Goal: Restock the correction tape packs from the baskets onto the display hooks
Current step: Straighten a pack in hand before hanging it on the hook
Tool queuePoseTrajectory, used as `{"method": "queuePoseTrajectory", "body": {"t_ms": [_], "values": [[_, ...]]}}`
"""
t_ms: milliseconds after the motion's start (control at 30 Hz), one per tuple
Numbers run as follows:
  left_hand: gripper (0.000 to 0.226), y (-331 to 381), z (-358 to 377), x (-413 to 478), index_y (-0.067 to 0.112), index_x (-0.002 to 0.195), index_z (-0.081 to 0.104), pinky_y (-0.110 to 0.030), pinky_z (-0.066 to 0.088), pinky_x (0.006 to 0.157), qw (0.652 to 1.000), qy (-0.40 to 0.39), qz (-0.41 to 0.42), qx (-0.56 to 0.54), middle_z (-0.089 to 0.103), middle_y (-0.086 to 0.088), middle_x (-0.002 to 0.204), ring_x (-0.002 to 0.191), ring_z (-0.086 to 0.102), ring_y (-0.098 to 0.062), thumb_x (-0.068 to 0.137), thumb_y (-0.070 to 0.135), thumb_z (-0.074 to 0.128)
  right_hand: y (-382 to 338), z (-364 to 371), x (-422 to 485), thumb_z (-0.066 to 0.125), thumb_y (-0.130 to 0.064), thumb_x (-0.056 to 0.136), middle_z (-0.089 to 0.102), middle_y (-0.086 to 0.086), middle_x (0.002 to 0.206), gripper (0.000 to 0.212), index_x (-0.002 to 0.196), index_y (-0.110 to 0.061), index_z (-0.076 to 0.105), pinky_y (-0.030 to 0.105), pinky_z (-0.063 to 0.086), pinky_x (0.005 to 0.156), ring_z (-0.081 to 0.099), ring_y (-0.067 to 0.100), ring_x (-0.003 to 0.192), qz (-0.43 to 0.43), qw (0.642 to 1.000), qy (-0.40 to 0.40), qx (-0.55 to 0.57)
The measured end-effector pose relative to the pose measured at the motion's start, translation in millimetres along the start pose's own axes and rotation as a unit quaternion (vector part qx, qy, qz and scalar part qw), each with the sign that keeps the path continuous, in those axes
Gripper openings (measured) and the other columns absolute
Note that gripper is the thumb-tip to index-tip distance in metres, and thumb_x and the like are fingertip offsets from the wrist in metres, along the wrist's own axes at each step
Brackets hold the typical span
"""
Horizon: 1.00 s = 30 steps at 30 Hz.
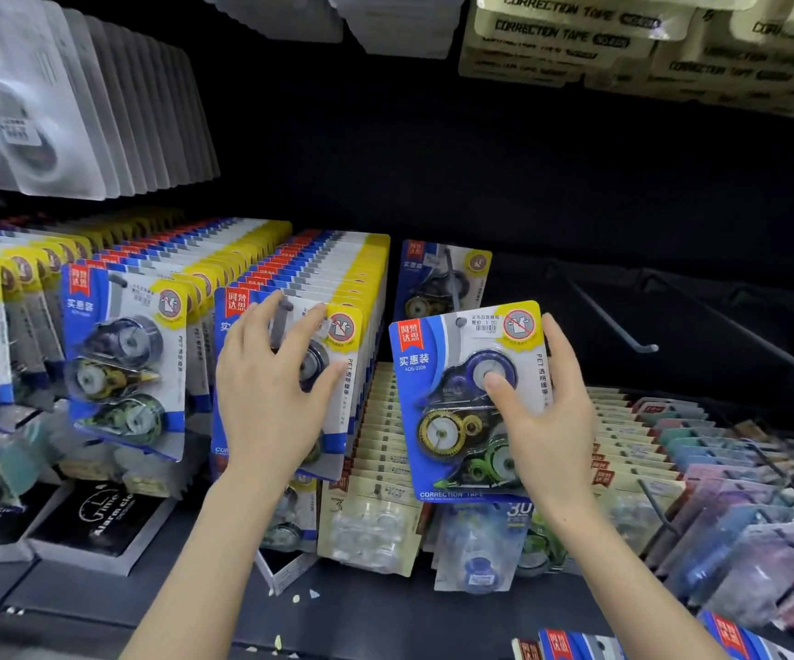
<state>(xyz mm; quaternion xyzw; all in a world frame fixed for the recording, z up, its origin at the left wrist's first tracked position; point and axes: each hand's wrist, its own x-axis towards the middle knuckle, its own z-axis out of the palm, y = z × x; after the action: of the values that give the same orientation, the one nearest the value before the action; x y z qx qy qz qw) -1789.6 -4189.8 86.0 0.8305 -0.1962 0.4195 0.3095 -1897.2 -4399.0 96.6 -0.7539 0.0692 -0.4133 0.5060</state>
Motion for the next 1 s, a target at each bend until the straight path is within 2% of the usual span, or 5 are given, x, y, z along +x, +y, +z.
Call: {"method": "queuePoseTrajectory", "body": {"t_ms": [200, 300, 567, 733, 1000], "values": [[0.054, 1.3, -1.6, -0.8, 0.017, 0.13, 0.063, -0.055, 0.045, 0.095, 1.0, -0.009, -0.005, -0.006, 0.05, -0.02, 0.141, 0.127, 0.046, -0.043, 0.08, 0.025, 0.081, 22.5, 12.1, 24.3, 0.07, -0.018, 0.09, 0.054, -0.014, 0.14, 0.068, 0.149, -0.028, 0.039, 0.036, 0.047, 0.107, 0.053, 0.003, 0.126, 0.048, 0.998, -0.019, 0.048], [0.054, 0.6, -2.6, -1.8, 0.017, 0.129, 0.064, -0.053, 0.048, 0.09, 1.0, -0.006, 0.002, -0.017, 0.051, -0.021, 0.139, 0.124, 0.049, -0.043, 0.078, 0.022, 0.082, 41.5, 22.2, 45.2, 0.065, -0.028, 0.093, 0.04, -0.02, 0.151, 0.07, 0.152, -0.034, 0.029, 0.039, 0.038, 0.115, 0.04, 0.003, 0.137, 0.057, 0.998, -0.033, 0.024], [0.048, -0.3, 2.3, 2.3, 0.017, 0.122, 0.068, -0.048, 0.047, 0.081, 1.0, 0.023, 0.009, -0.001, 0.054, -0.02, 0.13, 0.115, 0.042, -0.033, 0.078, 0.033, 0.076, 89.2, 68.1, 108.8, 0.059, -0.02, 0.098, 0.046, -0.01, 0.148, 0.063, 0.153, -0.028, 0.03, 0.047, 0.04, 0.113, 0.046, 0.014, 0.135, 0.139, 0.985, -0.012, 0.102], [0.048, 1.2, 4.2, 3.0, 0.019, 0.121, 0.068, -0.047, 0.046, 0.081, 1.0, 0.026, -0.001, 0.01, 0.055, -0.018, 0.13, 0.115, 0.042, -0.034, 0.077, 0.033, 0.079, 129.9, 88.6, 145.0, 0.066, -0.038, 0.084, 0.05, -0.009, 0.146, 0.071, 0.148, -0.04, 0.035, 0.054, 0.045, 0.106, 0.05, 0.018, 0.132, 0.171, 0.978, -0.006, 0.119], [0.049, 8.8, 2.6, 2.9, 0.016, 0.121, 0.067, -0.048, 0.044, 0.083, 0.999, 0.037, -0.013, 0.019, 0.054, -0.02, 0.129, 0.115, 0.045, -0.039, 0.076, 0.033, 0.072, 103.9, 30.8, 105.8, 0.05, -0.039, 0.1, 0.055, 0.013, 0.128, 0.066, 0.156, -0.031, 0.016, 0.024, 0.039, 0.087, 0.051, 0.014, 0.104, 0.141, 0.986, -0.059, -0.069]]}}
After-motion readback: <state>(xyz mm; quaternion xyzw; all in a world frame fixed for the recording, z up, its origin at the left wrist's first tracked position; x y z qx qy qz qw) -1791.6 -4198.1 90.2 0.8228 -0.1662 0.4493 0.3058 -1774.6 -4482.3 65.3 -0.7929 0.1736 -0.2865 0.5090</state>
